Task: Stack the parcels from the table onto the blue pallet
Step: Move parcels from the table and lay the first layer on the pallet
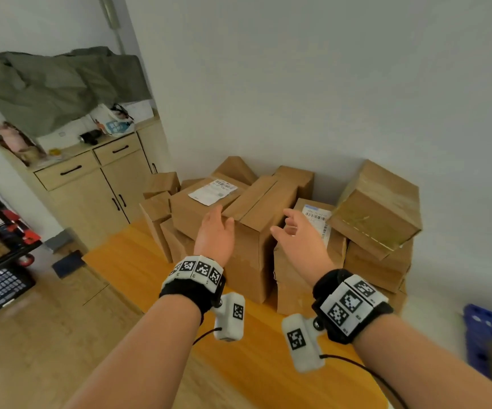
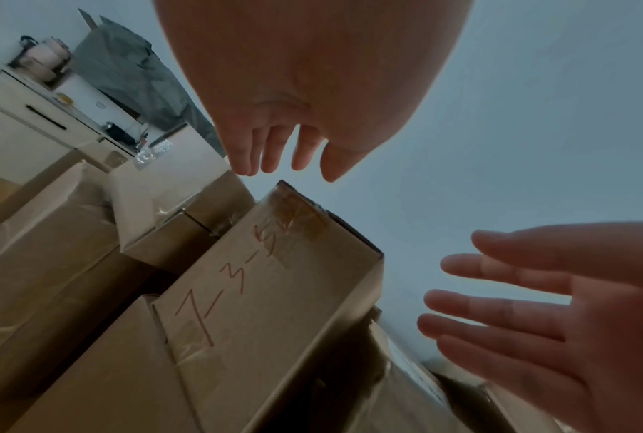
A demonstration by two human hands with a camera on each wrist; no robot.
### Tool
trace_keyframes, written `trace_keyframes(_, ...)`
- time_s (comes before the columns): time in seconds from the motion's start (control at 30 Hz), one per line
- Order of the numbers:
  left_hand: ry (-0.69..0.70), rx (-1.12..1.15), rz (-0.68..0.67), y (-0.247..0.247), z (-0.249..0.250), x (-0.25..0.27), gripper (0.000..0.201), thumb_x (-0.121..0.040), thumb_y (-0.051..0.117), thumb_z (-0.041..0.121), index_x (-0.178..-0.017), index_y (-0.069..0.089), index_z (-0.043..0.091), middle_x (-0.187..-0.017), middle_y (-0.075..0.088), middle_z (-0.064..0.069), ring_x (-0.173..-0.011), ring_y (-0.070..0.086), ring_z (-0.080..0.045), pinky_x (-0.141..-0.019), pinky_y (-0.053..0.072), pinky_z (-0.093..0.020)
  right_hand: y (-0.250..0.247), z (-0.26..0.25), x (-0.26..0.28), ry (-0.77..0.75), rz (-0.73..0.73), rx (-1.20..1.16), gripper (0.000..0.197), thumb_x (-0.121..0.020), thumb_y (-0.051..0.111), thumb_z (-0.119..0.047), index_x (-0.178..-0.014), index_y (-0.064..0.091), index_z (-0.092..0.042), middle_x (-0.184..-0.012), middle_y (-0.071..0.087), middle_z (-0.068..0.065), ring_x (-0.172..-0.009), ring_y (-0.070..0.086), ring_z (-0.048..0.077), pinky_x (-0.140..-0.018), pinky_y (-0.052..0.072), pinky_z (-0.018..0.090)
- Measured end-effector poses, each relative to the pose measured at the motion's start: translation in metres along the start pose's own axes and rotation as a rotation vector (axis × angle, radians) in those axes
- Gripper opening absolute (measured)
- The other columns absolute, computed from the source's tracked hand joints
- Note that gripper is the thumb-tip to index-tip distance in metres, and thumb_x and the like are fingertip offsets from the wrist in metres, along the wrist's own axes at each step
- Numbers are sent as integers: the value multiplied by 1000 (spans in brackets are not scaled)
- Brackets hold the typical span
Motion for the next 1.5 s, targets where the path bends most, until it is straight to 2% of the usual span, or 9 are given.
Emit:
trace_keyframes(0.33,9,20,-246,7,-19,-29,51,-102,36,41,-146,38,16,-143,49,-7,-129,47,-25,-106,38,-39,38,-5,-15,151,123,8,49,-95,57,-36,-142,45,-25,-132,59,-4,-122,55,17,-96,45,30)
trace_keyframes(0.53,2,327,-294,-7,-26,-26,33,-101,35,48,-119,45,22,-112,59,-1,-94,55,-16,-78,41,-33,42,-22,6,160,252,-21,39,-100,52,-27,-138,48,-22,-109,51,-13,-98,46,5,-85,37,23)
trace_keyframes(0.7,-107,538,-298,-15,-54,-16,25,-99,39,42,-109,56,26,-108,62,3,-102,58,-15,-97,46,-43,48,-31,30,174,337,-43,42,-99,54,-30,-139,49,-20,-110,50,-13,-102,46,5,-84,37,22)
trace_keyframes(0.83,-147,622,-359,-13,-76,-4,19,-99,49,32,-112,61,26,-110,65,7,-103,58,-9,-85,48,-28,57,-27,54,190,361,-45,45,-97,57,-30,-141,48,-23,-123,56,-8,-109,52,9,-89,43,25)
trace_keyframes(0.9,-219,685,-468,-6,-88,6,35,-93,56,49,-120,57,27,-113,66,6,-104,59,-9,-85,48,-29,60,-22,68,203,373,-58,44,-97,57,-28,-140,48,-24,-121,56,-7,-109,53,10,-88,44,24)
trace_keyframes(1.0,-309,642,-629,13,-111,22,100,-55,63,89,-138,46,35,-130,60,7,-118,56,-16,-101,45,-43,64,-12,90,226,371,-126,42,-98,55,-24,-139,48,-26,-117,57,-8,-107,56,10,-79,46,20)
trace_keyframes(1.13,-339,600,-658,25,-136,44,109,-44,62,94,-139,41,45,-143,50,7,-129,49,-21,-107,38,-49,68,-4,117,223,334,-146,40,-98,53,-19,-137,51,-28,-113,56,-11,-101,55,4,-74,46,17)
trace_keyframes(1.3,-360,662,-561,14,-145,83,119,-46,66,88,-144,39,28,-131,60,1,-115,58,-19,-101,47,-46,64,7,143,188,279,-95,38,-94,54,-16,-129,56,-32,-117,54,-7,-102,54,6,-77,45,18)
trace_keyframes(1.5,-487,632,-466,23,-161,140,62,-82,62,62,-129,52,21,-110,68,-2,-101,64,-21,-89,54,-43,52,45,181,209,179,-12,35,-92,55,-12,-121,62,-31,-114,58,-13,-105,53,1,-80,45,17)
Point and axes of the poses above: each hand's wrist, its own x-axis away from the middle knuckle, its own y-axis out of the palm, z = x × y, the point moved 8 cm from there along -x, towards the middle knuckle
